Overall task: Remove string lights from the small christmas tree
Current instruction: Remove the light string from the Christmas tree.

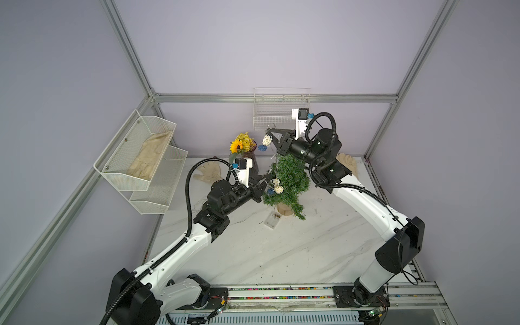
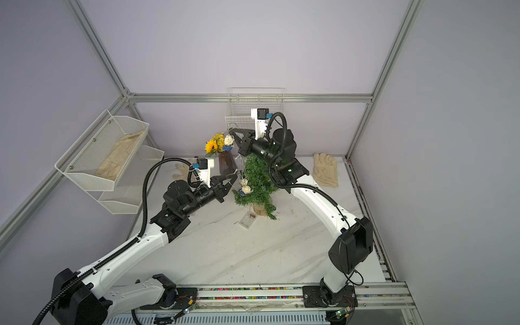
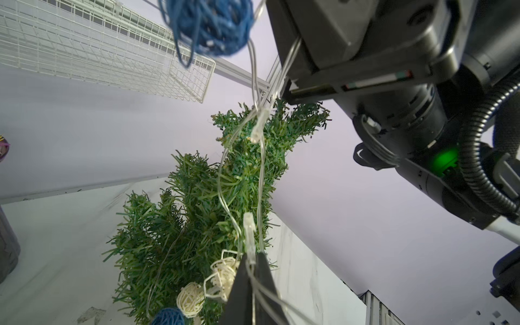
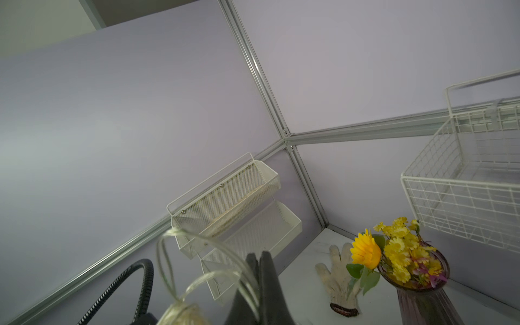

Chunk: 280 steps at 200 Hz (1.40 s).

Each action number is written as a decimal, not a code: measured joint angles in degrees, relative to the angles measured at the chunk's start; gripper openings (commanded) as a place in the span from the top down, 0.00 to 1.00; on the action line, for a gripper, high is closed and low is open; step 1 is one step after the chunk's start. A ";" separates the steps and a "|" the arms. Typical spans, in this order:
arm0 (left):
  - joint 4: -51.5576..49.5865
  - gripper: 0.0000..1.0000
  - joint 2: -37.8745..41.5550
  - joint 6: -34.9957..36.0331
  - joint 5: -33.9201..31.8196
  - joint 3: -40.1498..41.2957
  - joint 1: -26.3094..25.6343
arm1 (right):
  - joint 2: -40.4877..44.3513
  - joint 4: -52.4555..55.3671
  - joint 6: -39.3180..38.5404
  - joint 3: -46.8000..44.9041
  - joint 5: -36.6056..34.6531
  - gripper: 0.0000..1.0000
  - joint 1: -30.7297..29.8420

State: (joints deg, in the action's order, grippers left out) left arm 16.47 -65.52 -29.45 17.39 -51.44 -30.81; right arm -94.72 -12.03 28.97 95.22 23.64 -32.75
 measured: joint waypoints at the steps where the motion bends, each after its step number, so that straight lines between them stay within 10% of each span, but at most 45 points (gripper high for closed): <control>1: -0.26 1.00 0.00 0.04 -0.15 -0.13 -0.02 | 0.13 0.15 -0.04 -0.20 0.02 1.00 -0.02; 280: -17.92 1.00 -5.33 5.84 -3.19 -17.25 2.99 | 11.65 8.90 -12.85 -22.05 0.13 0.96 -3.45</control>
State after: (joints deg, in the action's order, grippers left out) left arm -1.45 -70.85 -23.62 14.20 -68.69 -27.81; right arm -83.07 -3.14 16.12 73.17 23.77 -36.21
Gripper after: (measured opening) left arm 0.047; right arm 0.053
